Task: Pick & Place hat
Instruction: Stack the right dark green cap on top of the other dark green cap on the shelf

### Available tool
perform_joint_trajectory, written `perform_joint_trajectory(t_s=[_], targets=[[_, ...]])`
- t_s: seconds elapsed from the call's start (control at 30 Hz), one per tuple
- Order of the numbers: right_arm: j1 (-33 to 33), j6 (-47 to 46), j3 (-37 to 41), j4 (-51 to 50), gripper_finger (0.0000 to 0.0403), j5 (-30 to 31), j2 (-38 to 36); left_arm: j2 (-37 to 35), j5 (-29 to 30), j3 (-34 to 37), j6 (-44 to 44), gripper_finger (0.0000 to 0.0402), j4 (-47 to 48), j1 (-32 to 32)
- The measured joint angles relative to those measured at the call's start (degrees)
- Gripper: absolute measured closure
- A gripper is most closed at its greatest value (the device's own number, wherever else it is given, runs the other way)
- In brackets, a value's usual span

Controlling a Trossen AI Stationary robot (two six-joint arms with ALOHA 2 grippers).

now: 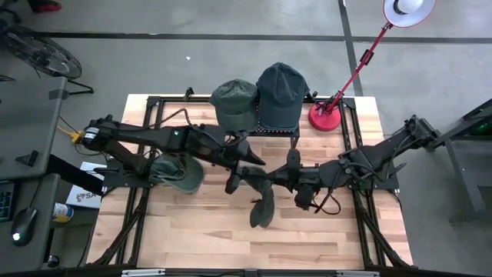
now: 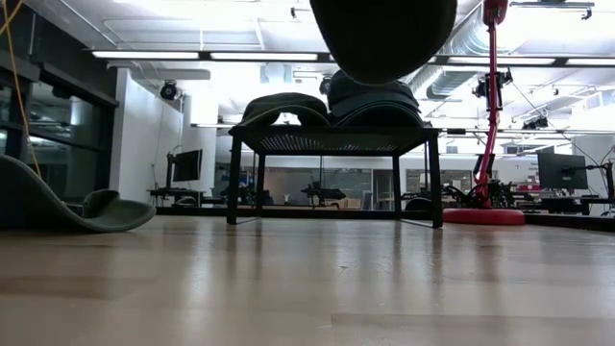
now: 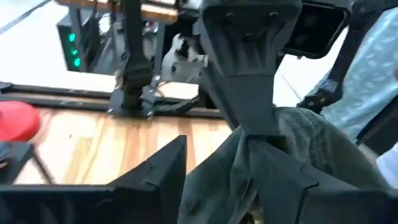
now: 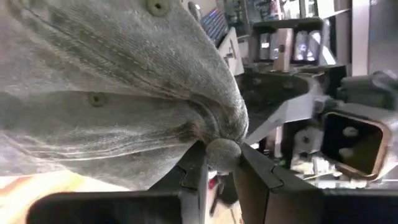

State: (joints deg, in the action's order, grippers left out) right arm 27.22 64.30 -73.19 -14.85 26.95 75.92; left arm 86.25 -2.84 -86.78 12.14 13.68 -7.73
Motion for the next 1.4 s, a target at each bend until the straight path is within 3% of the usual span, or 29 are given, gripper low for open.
perform_joint_trajectory(t_s=[0.1,0.3,0.67,0.87,1.1,1.4], targets=[[0.1,-1.2,0.3,-1.3,0.0354,0.5,0.1,-0.6,0.2,-4.2,0.0,0.0221,4.8,0.0],[-0.2,-5.1,0.2,-2.3,0.0354,4.2,0.1,-0.2,0.8,-15.0,0.2,0.0216,23.9,-0.1],[-4.7,-27.7,0.2,-9.3,0.0354,15.3,0.2,1.2,13.3,-18.1,0.4,0.0216,23.8,-1.7],[-5.2,-39.6,0.2,-13.4,0.0354,16.0,0.1,4.7,14.4,-18.1,4.8,0.0216,23.1,-1.7],[-5.2,-56.3,0.2,-20.9,0.0354,7.3,0.1,8.8,12.6,-18.0,5.1,0.0216,22.3,-2.2],[-7.6,-74.2,0.2,-30.7,0.0354,-12.8,0.1,9.2,14.0,-18.0,5.1,0.0216,19.4,-4.1]])
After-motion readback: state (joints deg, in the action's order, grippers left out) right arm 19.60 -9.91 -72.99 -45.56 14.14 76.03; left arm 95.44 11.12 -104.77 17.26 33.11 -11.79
